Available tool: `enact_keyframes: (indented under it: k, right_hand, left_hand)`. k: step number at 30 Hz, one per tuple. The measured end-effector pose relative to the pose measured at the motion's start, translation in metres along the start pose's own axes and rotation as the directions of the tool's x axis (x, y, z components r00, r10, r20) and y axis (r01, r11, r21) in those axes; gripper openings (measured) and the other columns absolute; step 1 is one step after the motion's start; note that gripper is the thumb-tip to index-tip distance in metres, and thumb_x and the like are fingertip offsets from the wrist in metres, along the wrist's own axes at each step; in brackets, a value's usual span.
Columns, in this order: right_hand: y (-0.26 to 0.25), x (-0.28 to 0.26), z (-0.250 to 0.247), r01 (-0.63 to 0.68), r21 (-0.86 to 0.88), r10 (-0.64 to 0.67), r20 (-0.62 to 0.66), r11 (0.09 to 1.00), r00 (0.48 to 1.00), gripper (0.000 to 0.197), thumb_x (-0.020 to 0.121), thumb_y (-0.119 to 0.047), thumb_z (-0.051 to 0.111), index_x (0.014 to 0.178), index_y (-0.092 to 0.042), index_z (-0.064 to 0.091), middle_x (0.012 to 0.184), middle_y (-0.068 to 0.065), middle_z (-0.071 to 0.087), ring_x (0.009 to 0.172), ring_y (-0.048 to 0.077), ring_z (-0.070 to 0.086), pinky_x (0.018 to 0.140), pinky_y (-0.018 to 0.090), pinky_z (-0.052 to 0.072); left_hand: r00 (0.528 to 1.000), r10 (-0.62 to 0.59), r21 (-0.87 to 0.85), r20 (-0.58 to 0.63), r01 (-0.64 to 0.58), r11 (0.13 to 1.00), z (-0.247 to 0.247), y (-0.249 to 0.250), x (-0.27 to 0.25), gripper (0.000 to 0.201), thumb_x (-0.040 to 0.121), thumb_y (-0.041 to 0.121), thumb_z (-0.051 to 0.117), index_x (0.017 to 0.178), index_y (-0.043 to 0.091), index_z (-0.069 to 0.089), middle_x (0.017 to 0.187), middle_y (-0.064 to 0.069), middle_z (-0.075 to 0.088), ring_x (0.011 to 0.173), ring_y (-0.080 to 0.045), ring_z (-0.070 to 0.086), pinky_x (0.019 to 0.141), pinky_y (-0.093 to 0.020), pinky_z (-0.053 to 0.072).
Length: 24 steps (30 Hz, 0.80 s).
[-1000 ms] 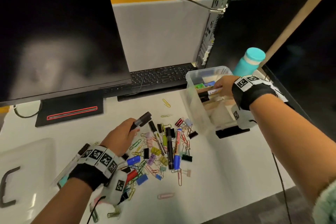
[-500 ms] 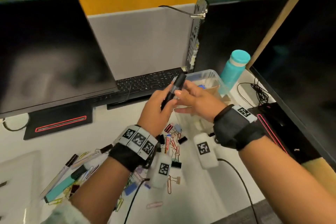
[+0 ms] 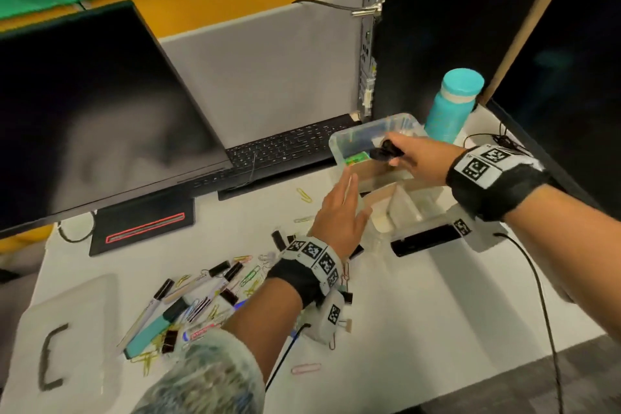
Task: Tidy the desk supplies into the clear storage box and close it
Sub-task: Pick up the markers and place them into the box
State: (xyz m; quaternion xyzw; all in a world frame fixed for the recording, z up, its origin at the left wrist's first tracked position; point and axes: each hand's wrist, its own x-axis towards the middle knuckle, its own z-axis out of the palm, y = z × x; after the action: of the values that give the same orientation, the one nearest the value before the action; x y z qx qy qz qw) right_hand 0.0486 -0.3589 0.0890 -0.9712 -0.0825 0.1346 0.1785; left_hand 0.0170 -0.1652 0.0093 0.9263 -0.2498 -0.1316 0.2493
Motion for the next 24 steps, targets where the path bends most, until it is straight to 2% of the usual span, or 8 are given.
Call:
enact_keyframes:
  k: [5,7,10,14,16,19,21,24]
  right_hand:
    - [-0.003,0.026,0.019,-0.050,-0.130,0.075,0.193,0.990,0.978,0.034,0.095,-0.017,0.048,0.129,-0.011,0.046,0.125,0.016,0.056,0.111,0.032,0.054,0.095,0.035,0.040]
    - [-0.009,0.032,0.024,-0.063,-0.167,0.102,0.236,0.984,0.966,0.036,0.096,-0.027,0.047,0.131,-0.017,0.048,0.129,0.011,0.056,0.116,0.030,0.053,0.101,0.034,0.037]
    - [-0.011,0.039,0.025,-0.051,-0.197,0.108,0.291,0.979,0.951,0.047,0.096,-0.037,0.047,0.142,-0.029,0.039,0.143,0.002,0.046,0.129,0.025,0.044,0.112,0.035,0.029]
    - [-0.008,0.039,0.023,-0.172,-0.197,0.234,0.353,0.965,0.906,0.044,0.093,-0.037,0.046,0.135,-0.025,0.049,0.142,0.005,0.047,0.128,0.027,0.044,0.112,0.039,0.029]
    - [-0.013,0.030,0.018,-0.207,-0.162,0.243,0.248,0.965,0.938,0.049,0.088,-0.042,0.044,0.131,-0.021,0.053,0.138,0.010,0.051,0.123,0.029,0.048,0.109,0.040,0.033]
    - [-0.030,0.012,0.015,-0.188,-0.033,0.189,0.007,0.982,0.982,0.035,0.096,-0.023,0.038,0.128,-0.016,0.053,0.131,0.012,0.055,0.118,0.029,0.051,0.103,0.039,0.037]
    - [-0.051,-0.005,0.021,-0.128,0.048,0.134,-0.170,0.991,0.976,0.031,0.094,-0.022,0.040,0.120,-0.018,0.057,0.122,0.009,0.060,0.109,0.027,0.056,0.097,0.040,0.043]
    - [-0.083,-0.018,0.048,-0.014,0.048,0.031,-0.390,0.999,0.920,0.026,0.091,-0.020,0.045,0.110,-0.016,0.062,0.113,0.006,0.062,0.104,0.025,0.056,0.092,0.039,0.046]
  left_hand:
    - [0.999,0.030,0.008,-0.027,-0.029,1.000,0.004,-0.003,0.000,0.063,0.100,0.039,0.029,0.150,0.012,0.002,0.159,-0.001,-0.010,0.147,-0.017,0.006,0.119,-0.037,0.017]
    - [1.000,0.022,0.002,-0.019,-0.022,1.000,0.006,-0.004,0.001,0.064,0.100,0.041,0.028,0.150,0.012,0.001,0.159,-0.001,-0.011,0.146,-0.018,0.008,0.118,-0.042,0.020]
    - [1.000,0.021,-0.009,-0.007,-0.021,1.000,0.010,-0.008,0.003,0.065,0.099,0.044,0.027,0.150,0.013,0.000,0.159,0.002,-0.012,0.146,-0.018,0.013,0.114,-0.050,0.026]
    - [1.000,0.003,-0.017,0.011,-0.003,1.000,0.005,-0.007,0.001,0.065,0.098,0.045,0.027,0.150,0.017,0.000,0.159,0.005,-0.013,0.145,-0.017,0.015,0.113,-0.051,0.027]
    - [1.000,0.014,-0.009,-0.004,-0.014,1.000,-0.002,-0.009,-0.008,0.064,0.099,0.045,0.028,0.150,0.018,0.001,0.159,0.005,-0.009,0.145,-0.017,0.014,0.116,-0.046,0.023]
    - [1.000,-0.026,0.012,-0.014,0.027,1.000,-0.013,-0.030,-0.036,0.056,0.100,0.035,0.031,0.150,0.020,0.010,0.160,0.004,0.002,0.145,-0.017,0.012,0.118,-0.040,0.019]
    - [0.996,-0.084,0.005,-0.029,0.084,0.996,-0.020,-0.056,-0.065,0.050,0.100,0.029,0.034,0.148,0.022,0.020,0.158,0.004,0.013,0.143,-0.019,0.016,0.118,-0.039,0.020]
    - [0.979,-0.194,0.022,-0.060,0.196,0.980,-0.026,-0.107,-0.115,0.045,0.097,0.022,0.040,0.142,0.022,0.035,0.152,0.001,0.030,0.138,-0.021,0.025,0.115,-0.034,0.022]
